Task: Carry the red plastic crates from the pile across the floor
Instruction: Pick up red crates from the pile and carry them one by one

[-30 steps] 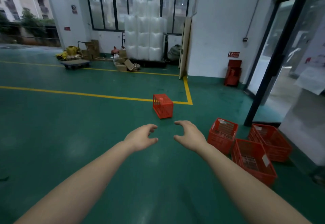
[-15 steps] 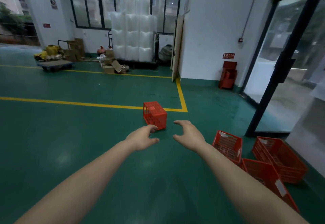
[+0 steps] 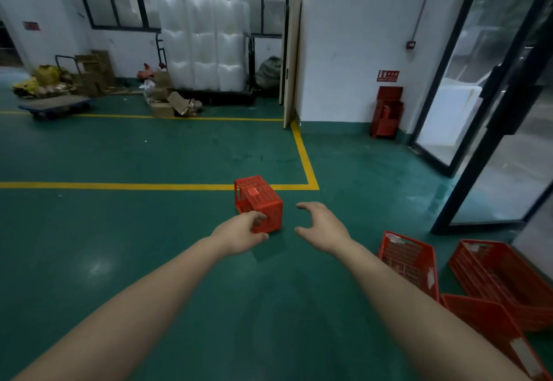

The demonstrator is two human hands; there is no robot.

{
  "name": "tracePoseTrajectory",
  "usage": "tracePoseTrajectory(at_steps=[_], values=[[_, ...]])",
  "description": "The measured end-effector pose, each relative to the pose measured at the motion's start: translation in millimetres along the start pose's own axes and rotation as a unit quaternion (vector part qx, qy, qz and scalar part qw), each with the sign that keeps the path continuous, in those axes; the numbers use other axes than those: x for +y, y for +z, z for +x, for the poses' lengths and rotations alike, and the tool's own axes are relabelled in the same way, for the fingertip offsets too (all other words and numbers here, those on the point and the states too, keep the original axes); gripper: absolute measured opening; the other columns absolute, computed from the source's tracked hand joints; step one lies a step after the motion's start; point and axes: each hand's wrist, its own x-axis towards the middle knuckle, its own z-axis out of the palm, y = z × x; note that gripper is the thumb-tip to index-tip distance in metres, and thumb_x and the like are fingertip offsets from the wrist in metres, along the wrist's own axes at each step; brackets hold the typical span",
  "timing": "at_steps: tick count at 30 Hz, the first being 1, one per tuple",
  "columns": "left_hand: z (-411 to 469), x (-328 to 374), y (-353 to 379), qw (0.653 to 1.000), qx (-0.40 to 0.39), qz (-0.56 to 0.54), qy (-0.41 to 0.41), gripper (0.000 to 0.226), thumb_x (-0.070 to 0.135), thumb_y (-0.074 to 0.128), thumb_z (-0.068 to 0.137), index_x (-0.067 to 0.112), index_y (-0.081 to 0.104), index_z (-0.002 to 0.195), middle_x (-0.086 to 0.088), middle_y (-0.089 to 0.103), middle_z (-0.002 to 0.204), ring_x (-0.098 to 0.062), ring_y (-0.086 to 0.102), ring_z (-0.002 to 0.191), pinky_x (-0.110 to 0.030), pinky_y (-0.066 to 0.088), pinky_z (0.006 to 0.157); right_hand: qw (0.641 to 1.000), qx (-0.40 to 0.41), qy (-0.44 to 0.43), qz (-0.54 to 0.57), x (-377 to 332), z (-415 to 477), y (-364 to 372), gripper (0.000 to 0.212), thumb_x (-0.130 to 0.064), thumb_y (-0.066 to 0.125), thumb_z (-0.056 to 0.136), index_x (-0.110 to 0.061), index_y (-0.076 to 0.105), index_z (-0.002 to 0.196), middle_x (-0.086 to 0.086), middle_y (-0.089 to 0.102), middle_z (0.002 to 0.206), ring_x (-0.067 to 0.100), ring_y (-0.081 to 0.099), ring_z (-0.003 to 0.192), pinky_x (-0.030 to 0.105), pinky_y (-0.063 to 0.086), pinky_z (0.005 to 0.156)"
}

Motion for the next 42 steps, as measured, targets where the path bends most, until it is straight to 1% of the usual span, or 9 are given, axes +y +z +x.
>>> tracePoseTrajectory(at_steps=[5, 9, 13, 18, 22, 28, 32, 36, 42], values=[[107, -19, -19, 1.000, -0.001, 0.011, -0.014, 0.056, 0.037, 0.065, 0.088, 0.021, 0.046, 0.138, 0.001, 0.055, 0.133, -0.014, 0.055, 0.119, -0.032, 0.044, 0.102, 1.000, -0.025, -0.010, 0.007, 28, 120, 12, 0.062, -0.026, 0.065, 0.085, -0.023, 0.044, 0.143, -0.001, 0.041, 0.147, 0.016, 0.043, 0.133, 0.029, 0.037, 0.104], [217, -26, -35, 0.999, 0.014, 0.007, -0.036, 0.057, 0.038, 0.065, 0.088, 0.020, 0.046, 0.138, -0.001, 0.057, 0.131, -0.015, 0.057, 0.116, -0.033, 0.046, 0.099, 0.999, -0.034, -0.027, 0.016, 55, 236, 8, 0.062, -0.029, 0.066, 0.084, -0.024, 0.044, 0.142, -0.001, 0.042, 0.147, 0.016, 0.042, 0.133, 0.031, 0.038, 0.105], [325, -24, -46, 0.998, 0.003, 0.010, -0.068, 0.061, 0.040, 0.065, 0.087, 0.017, 0.044, 0.140, -0.003, 0.054, 0.135, -0.016, 0.054, 0.120, -0.032, 0.044, 0.101, 0.997, -0.057, -0.043, 0.019, 82, 347, -6, 0.065, -0.029, 0.068, 0.083, -0.025, 0.044, 0.142, -0.002, 0.043, 0.146, 0.014, 0.043, 0.133, 0.031, 0.038, 0.105], [430, -29, -51, 0.996, 0.013, -0.010, -0.086, 0.063, 0.045, 0.066, 0.084, 0.020, 0.045, 0.138, 0.000, 0.055, 0.136, -0.016, 0.055, 0.120, -0.037, 0.045, 0.102, 0.995, -0.078, -0.056, 0.002, 111, 450, -14, 0.064, -0.025, 0.067, 0.083, -0.026, 0.043, 0.142, -0.002, 0.043, 0.146, 0.015, 0.045, 0.131, 0.031, 0.041, 0.102], [507, -43, -60, 0.994, 0.014, -0.017, -0.103, 0.064, 0.044, 0.065, 0.086, 0.020, 0.042, 0.140, 0.001, 0.053, 0.138, -0.016, 0.053, 0.123, -0.036, 0.044, 0.103, 0.993, -0.097, -0.066, -0.007, 127, 528, -10, 0.064, -0.026, 0.066, 0.083, -0.025, 0.043, 0.143, -0.002, 0.043, 0.146, 0.015, 0.043, 0.132, 0.031, 0.041, 0.103], [642, -86, -75, 0.993, 0.016, -0.039, -0.110, 0.063, 0.041, 0.065, 0.087, 0.017, 0.042, 0.140, -0.001, 0.052, 0.139, -0.017, 0.052, 0.123, -0.036, 0.043, 0.103, 0.988, -0.119, -0.091, -0.041, 149, 673, 17, 0.062, -0.028, 0.065, 0.084, -0.026, 0.043, 0.143, -0.004, 0.040, 0.148, 0.014, 0.039, 0.135, 0.031, 0.038, 0.106], [743, -124, -103, 0.993, 0.031, -0.021, -0.116, 0.064, 0.045, 0.062, 0.087, 0.018, 0.041, 0.141, -0.002, 0.051, 0.140, -0.018, 0.051, 0.124, -0.035, 0.043, 0.102, 0.984, -0.131, -0.106, -0.064, 149, 787, 37, 0.064, -0.030, 0.063, 0.084, -0.026, 0.041, 0.145, -0.004, 0.038, 0.150, 0.014, 0.037, 0.137, 0.031, 0.038, 0.107], [845, -166, -147, 0.988, 0.033, -0.021, -0.152, 0.063, 0.042, 0.061, 0.089, 0.016, 0.039, 0.142, -0.004, 0.048, 0.142, -0.019, 0.050, 0.126, -0.033, 0.042, 0.102, 0.976, -0.170, -0.105, -0.090, 141, 908, 50, 0.068, -0.031, 0.065, 0.082, -0.029, 0.040, 0.145, -0.004, 0.037, 0.151, 0.016, 0.038, 0.136, 0.033, 0.040, 0.104], [942, -215, -185, 0.979, 0.026, -0.031, -0.199, 0.066, 0.044, 0.061, 0.089, 0.017, 0.037, 0.144, -0.002, 0.046, 0.144, -0.018, 0.049, 0.127, -0.032, 0.042, 0.101, 0.961, -0.216, -0.137, -0.104, 131, 1041, 70, 0.069, -0.031, 0.067, 0.082, -0.028, 0.040, 0.145, -0.003, 0.037, 0.151, 0.016, 0.037, 0.137, 0.035, 0.039, 0.108]])
